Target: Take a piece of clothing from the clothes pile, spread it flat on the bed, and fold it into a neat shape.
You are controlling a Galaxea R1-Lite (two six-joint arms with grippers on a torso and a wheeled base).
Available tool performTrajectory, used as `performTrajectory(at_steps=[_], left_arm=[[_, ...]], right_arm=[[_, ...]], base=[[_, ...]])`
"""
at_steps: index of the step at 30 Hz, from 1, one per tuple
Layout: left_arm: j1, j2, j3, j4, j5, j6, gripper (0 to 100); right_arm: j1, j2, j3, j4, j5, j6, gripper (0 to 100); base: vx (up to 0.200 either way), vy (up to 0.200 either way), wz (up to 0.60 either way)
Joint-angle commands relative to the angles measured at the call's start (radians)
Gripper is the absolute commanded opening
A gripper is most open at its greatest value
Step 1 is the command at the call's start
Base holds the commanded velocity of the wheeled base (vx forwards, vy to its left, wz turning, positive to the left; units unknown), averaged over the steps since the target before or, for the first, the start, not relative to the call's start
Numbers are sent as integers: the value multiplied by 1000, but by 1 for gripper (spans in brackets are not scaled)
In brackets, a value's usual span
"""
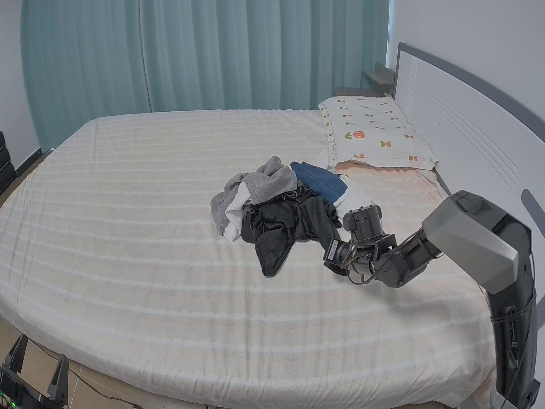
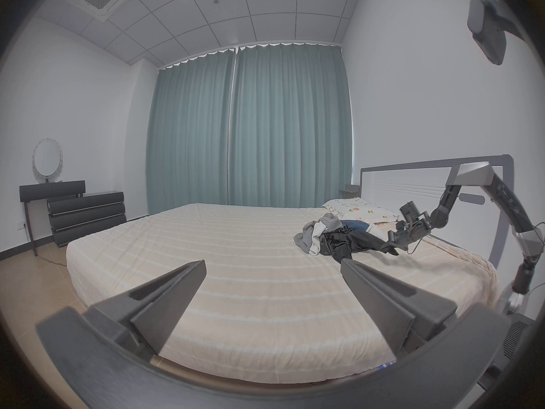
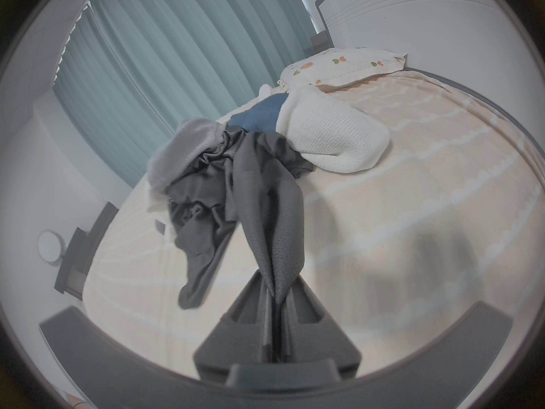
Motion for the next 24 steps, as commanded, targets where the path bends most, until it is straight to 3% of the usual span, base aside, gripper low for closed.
performTrajectory(at_steps=[1, 2, 4, 9, 10, 15, 24], left_arm=[[1, -8, 18, 0, 1, 1, 100], [1, -8, 18, 1, 4, -2, 100], [1, -8, 18, 1, 4, -7, 100], [0, -7, -45, -80, -2, -26, 100], [-23, 81, -226, -123, -12, -69, 100], [-106, 234, -309, -88, -31, -60, 100], [-178, 647, -327, -140, -189, -30, 100]], right_arm=[[18, -288, 291, -158, 60, 17, 0], [33, -382, 439, -247, 93, 8, 0], [42, -462, 547, -329, 118, 5, 0], [56, -589, 669, -422, 133, -6, 0], [73, -693, 732, -438, 133, -24, 0], [159, -848, 779, -435, 132, -27, 0], [222, -920, 804, -438, 135, -52, 0]], base=[[0, 0, 0], [0, 0, 0], [0, 0, 0], [0, 0, 0], [0, 0, 0], [0, 0, 0], [0, 0, 0]])
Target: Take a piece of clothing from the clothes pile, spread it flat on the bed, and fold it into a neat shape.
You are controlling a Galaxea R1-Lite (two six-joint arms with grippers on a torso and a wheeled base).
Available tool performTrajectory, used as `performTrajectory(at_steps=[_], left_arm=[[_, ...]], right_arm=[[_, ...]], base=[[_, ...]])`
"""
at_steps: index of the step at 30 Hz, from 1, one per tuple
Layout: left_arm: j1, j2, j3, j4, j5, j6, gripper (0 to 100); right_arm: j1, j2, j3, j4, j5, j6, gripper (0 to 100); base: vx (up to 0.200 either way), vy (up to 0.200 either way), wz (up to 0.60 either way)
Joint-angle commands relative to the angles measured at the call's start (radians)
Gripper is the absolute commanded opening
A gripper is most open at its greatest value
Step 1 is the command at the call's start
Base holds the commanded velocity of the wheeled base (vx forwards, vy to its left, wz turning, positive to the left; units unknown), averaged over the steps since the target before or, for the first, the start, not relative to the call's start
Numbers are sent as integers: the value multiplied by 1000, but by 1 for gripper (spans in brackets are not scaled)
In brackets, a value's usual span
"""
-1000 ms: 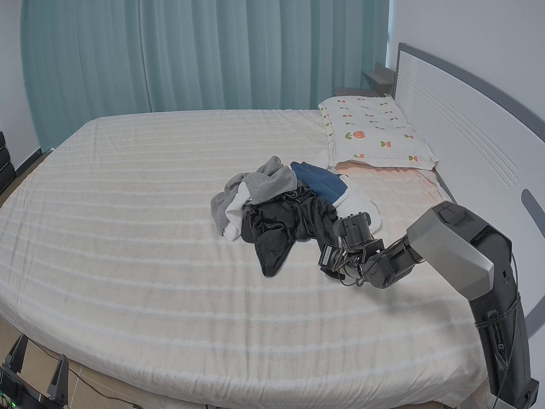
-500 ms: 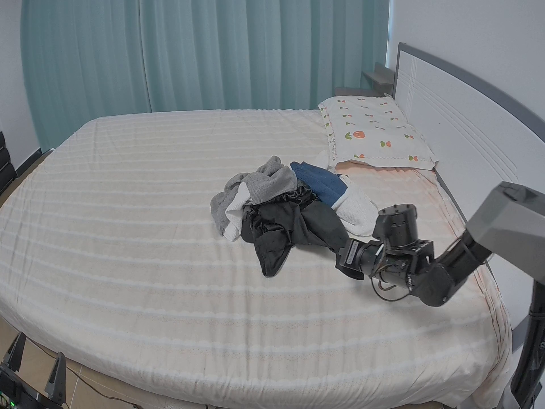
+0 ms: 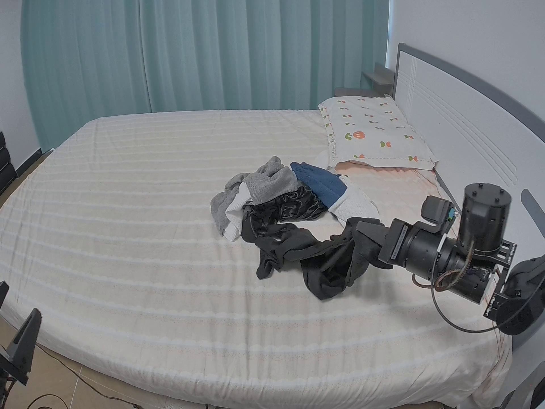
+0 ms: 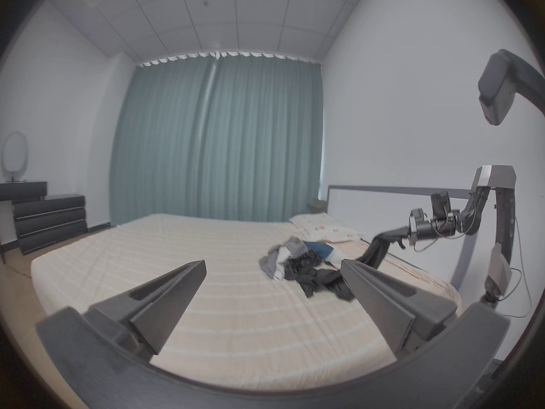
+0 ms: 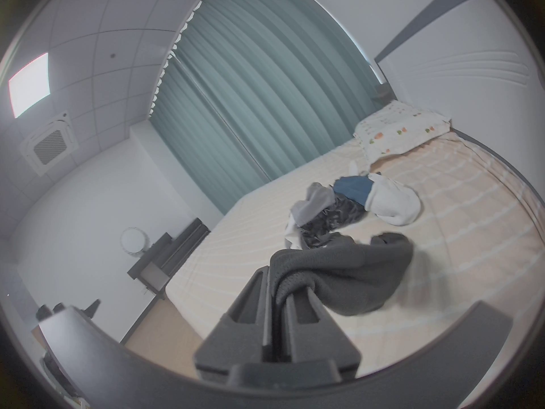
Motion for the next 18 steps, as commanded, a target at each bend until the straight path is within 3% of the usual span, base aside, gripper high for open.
performTrajectory(at_steps=[1, 10, 16, 18], left_arm=[[-97, 395, -65, -66, -107, 7, 100], [-287, 780, -62, -199, -101, -8, 100], [-359, 981, -62, -328, -93, -74, 100], [-404, 1082, -71, -390, -38, -110, 100]], right_arm=[[72, -145, 42, -21, 9, -24, 0], [178, -153, 43, -41, 17, -36, 0], [192, -171, 46, -64, 20, -44, 0], [194, -171, 53, -64, 20, -42, 0]], base=[[0, 0, 0], [0, 0, 0], [0, 0, 0], [0, 0, 0]])
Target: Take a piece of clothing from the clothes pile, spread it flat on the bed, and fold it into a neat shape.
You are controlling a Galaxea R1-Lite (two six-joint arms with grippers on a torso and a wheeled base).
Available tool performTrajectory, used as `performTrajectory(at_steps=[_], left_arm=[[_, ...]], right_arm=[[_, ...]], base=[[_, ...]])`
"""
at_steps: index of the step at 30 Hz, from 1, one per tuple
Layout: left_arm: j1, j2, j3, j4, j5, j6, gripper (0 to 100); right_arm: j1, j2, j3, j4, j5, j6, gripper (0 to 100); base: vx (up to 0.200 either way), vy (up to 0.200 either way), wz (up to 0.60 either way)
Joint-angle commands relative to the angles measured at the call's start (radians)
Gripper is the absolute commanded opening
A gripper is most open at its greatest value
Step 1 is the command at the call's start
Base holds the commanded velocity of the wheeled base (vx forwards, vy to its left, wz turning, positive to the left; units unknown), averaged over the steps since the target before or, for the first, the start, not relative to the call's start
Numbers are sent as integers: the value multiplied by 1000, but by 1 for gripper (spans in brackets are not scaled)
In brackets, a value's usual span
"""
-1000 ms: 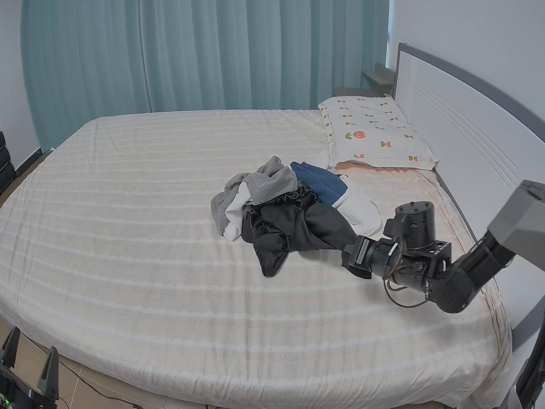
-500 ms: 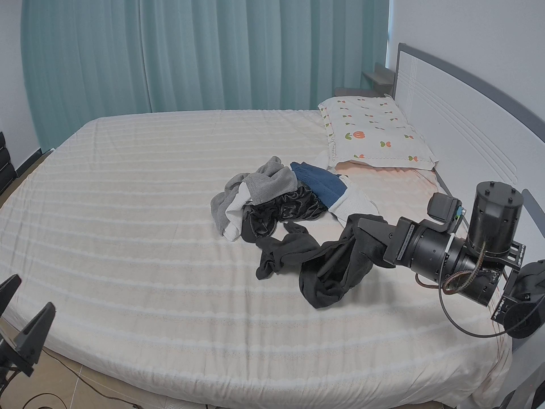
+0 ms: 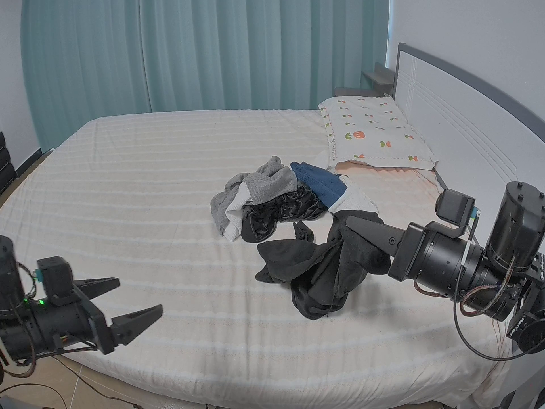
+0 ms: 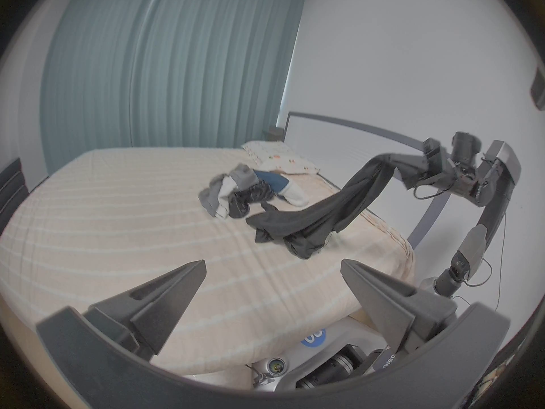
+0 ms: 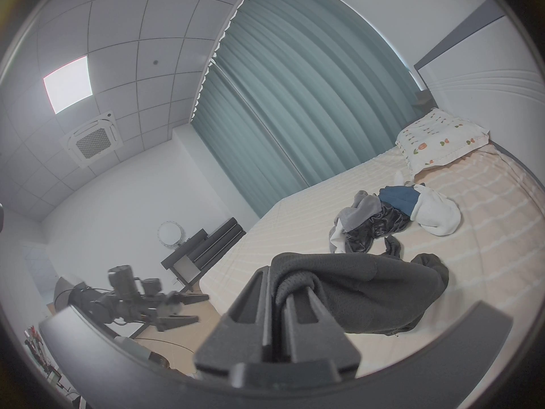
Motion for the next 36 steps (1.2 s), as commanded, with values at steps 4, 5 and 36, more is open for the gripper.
performTrajectory(at_steps=[4, 5, 36], left_arm=[[-182, 497, -71, -181, 136, -89, 100], [-196, 543, -85, -212, 155, -108, 100], [-311, 1237, -573, -584, 346, -271, 100]], right_arm=[[50, -36, 0, -21, -8, -7, 0], [49, -45, 0, -25, -5, -8, 0], [-8, -53, 41, -23, 21, 5, 0]], base=[[0, 0, 0], [0, 0, 0], [0, 0, 0]])
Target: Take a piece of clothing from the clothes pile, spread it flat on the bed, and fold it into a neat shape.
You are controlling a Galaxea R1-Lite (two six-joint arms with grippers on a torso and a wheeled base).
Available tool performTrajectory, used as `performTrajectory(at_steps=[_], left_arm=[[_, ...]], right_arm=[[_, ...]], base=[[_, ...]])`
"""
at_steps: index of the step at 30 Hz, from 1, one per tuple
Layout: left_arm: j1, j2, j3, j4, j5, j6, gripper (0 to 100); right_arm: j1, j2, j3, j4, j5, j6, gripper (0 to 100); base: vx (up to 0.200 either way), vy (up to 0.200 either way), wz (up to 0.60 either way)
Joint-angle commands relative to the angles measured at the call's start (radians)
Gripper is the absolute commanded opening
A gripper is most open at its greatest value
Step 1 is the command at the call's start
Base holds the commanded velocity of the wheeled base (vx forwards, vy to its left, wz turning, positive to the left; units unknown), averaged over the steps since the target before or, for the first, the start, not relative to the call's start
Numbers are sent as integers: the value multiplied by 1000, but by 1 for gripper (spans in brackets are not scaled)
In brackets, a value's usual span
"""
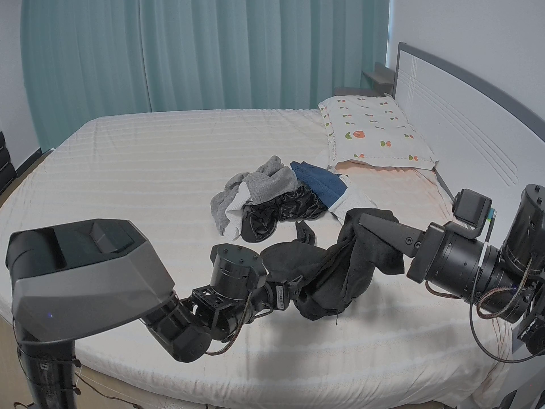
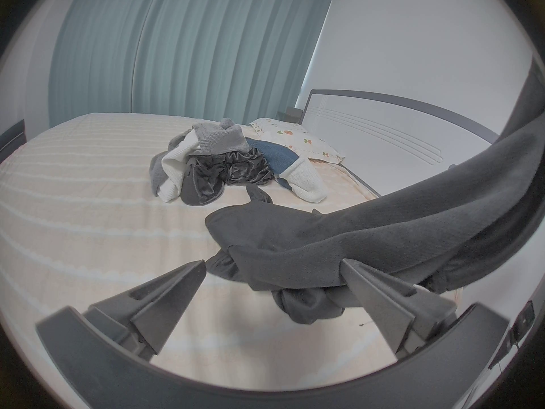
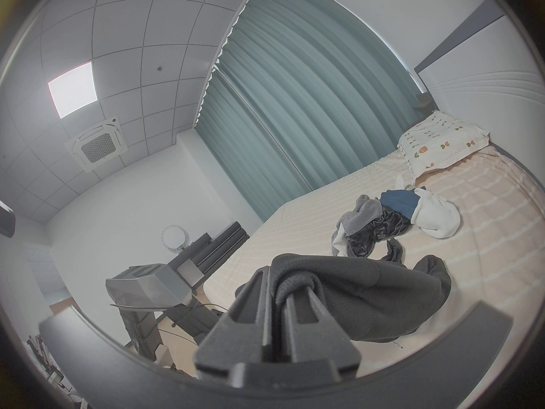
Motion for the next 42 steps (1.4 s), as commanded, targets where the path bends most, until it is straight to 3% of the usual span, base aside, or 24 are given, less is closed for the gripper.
performTrajectory(at_steps=[1, 14, 20, 26, 35, 42], left_arm=[[-1, 90, -83, 3, -2, -2, 100], [1, 19, -5, -2, -8, -14, 100], [-1, -108, 81, 6, -86, -31, 100], [-10, -96, 102, 8, -97, -31, 100], [-47, 41, 19, 0, -86, -40, 100], [-38, 107, -109, -12, -37, -134, 100]], right_arm=[[-3, 7, -4, -1, 5, 0, 0], [-28, 36, -13, -1, 22, 0, 0], [-52, 66, -18, -3, 34, 2, 0], [-52, 61, -42, -3, 31, 2, 0], [-43, 47, -45, -3, 31, -6, 0], [-40, -10, -45, -3, 33, -9, 0]], base=[[0, 0, 0], [0, 0, 0], [0, 0, 0], [0, 0, 0], [0, 0, 0], [0, 0, 0]])
